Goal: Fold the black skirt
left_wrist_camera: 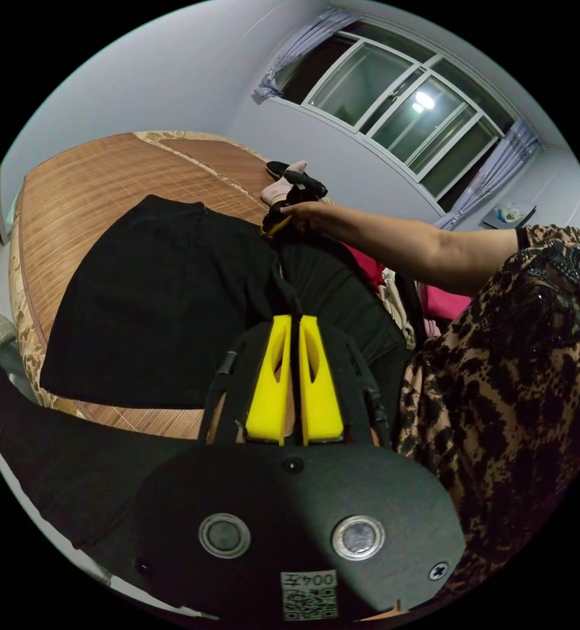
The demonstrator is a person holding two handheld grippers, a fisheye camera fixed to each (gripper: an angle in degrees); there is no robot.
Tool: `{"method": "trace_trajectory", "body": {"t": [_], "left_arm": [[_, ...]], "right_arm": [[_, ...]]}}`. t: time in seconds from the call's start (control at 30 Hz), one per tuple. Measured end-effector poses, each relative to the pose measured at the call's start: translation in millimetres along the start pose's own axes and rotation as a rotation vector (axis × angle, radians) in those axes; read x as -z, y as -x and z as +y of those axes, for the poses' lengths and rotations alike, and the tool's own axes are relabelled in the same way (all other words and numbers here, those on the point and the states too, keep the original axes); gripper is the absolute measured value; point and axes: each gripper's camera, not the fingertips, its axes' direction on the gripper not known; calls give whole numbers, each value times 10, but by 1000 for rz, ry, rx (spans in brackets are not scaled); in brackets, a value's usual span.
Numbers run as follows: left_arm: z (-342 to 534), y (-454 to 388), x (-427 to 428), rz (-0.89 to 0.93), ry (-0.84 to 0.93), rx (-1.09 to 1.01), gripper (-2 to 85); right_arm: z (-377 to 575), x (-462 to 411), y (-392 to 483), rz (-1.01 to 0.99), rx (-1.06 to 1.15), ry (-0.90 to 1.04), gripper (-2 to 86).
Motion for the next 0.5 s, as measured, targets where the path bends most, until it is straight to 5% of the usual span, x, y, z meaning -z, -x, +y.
{"method": "trace_trajectory", "body": {"t": [0.3,0.5], "left_arm": [[116,-2,401,-26,17,-19,20],[218,73,683,-36,22,-11,19]], "right_arm": [[64,255,-62,-175,-21,-100,65],[-31,227,195,-24,10,-49,93]]}}
